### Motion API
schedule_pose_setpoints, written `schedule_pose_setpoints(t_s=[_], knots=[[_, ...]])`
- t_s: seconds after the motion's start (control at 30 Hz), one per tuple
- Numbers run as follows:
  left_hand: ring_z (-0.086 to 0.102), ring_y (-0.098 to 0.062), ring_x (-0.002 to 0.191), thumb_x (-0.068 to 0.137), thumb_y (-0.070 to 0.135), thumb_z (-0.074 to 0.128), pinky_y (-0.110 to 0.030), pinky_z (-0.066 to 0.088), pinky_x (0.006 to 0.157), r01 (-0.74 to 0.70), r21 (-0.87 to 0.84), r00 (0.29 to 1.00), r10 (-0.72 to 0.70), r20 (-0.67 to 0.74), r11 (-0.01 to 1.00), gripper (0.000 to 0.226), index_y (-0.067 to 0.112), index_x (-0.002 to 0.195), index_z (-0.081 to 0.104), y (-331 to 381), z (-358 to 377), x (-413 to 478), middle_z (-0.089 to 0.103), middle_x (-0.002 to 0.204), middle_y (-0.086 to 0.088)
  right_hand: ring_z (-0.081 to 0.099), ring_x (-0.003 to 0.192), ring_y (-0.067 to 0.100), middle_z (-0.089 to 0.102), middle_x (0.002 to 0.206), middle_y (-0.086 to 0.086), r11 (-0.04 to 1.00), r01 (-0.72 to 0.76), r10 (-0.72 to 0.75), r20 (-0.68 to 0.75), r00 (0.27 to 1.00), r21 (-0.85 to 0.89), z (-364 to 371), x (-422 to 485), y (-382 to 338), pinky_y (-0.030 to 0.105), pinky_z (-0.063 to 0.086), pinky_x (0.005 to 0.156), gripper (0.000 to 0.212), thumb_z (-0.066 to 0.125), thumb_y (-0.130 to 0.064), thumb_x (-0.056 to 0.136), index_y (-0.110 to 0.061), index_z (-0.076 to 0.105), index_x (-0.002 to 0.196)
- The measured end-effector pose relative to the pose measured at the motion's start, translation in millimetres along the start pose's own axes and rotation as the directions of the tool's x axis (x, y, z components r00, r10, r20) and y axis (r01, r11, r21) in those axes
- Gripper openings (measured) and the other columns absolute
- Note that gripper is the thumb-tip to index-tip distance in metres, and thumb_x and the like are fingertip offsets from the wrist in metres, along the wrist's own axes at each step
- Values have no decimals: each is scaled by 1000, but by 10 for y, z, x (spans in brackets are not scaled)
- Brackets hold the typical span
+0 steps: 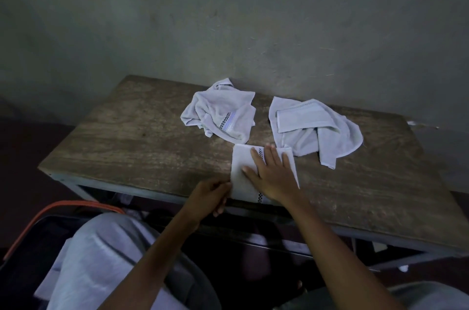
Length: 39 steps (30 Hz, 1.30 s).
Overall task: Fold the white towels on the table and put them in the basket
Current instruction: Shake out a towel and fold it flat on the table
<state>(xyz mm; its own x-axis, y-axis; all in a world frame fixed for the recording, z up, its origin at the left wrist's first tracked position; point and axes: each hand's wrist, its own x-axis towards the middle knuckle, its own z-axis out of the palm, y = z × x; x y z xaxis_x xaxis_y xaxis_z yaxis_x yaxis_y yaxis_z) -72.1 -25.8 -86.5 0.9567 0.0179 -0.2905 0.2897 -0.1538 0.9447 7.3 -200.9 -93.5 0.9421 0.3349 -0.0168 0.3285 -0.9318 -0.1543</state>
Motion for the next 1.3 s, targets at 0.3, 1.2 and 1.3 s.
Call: schedule_pose_setpoints(t_s=[0.3,1.2,1.3], knots=[[46,-16,38,89,39,59,-18,30,36,137,-66,954,-113,278,988,24,16,96,59,40,59,-162,47,53,-1,8,147,22,16,159,7,999,-24,27,-91,996,25,84,5,15,48,5,117,88,-5,-75,79,-29,21,149],[49,-15,35,85,37,63,-19,36,35,66,-245,994,-42,100,967,22,19,72,61,-119,203,-166,48,48,-3,7,147,19,15,159,4,999,-41,44,-137,990,22,152,5,34,44,1,117,65,20,-65,92,-32,19,149],[58,-21,42,87,36,63,-22,43,40,67,-155,994,-54,92,986,27,10,84,59,-150,162,-169,49,47,-4,6,147,18,16,159,3,998,-43,48,-136,989,40,154,3,30,45,3,117,68,15,-66,89,-32,20,148]])
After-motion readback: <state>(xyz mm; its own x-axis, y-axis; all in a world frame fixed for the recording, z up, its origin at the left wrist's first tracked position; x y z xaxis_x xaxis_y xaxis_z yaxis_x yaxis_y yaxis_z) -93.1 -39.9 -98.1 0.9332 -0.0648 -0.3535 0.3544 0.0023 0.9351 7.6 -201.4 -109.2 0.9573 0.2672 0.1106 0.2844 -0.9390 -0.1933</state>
